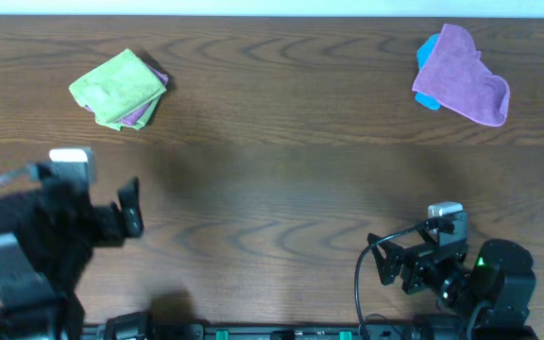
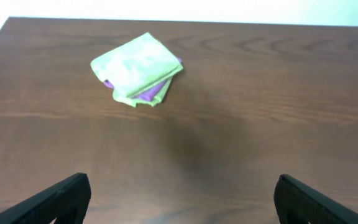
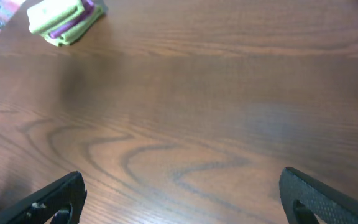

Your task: Fold the cloth

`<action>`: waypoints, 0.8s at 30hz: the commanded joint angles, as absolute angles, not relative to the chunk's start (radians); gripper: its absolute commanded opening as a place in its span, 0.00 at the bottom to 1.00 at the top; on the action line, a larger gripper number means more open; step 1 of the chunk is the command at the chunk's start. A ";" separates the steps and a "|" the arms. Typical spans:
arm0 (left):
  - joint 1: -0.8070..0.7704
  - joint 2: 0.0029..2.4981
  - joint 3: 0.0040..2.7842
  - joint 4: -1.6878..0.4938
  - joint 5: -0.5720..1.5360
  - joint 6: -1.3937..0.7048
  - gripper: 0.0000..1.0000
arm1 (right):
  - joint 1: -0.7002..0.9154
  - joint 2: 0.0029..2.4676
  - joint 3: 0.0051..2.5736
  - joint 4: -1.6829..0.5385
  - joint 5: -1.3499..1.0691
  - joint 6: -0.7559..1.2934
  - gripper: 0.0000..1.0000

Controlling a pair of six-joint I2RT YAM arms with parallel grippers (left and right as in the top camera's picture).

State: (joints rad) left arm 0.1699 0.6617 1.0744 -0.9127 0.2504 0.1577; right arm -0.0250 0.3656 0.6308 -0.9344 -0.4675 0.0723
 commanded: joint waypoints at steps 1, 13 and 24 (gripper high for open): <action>0.143 0.527 0.915 -0.854 0.237 0.146 0.95 | -0.034 0.362 0.629 -0.936 -0.471 0.081 0.99; 0.141 0.241 0.515 -0.776 0.268 0.059 0.96 | -0.034 0.362 0.629 -0.936 -0.471 0.081 0.99; 0.142 0.237 0.344 -0.723 0.329 0.073 0.95 | -0.034 0.362 0.629 -0.936 -0.471 0.081 0.99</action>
State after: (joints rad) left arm 0.1463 0.2485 0.3637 -0.7307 0.2985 0.0715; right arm -0.0250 0.3653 0.6304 -0.9344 -0.4675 0.0746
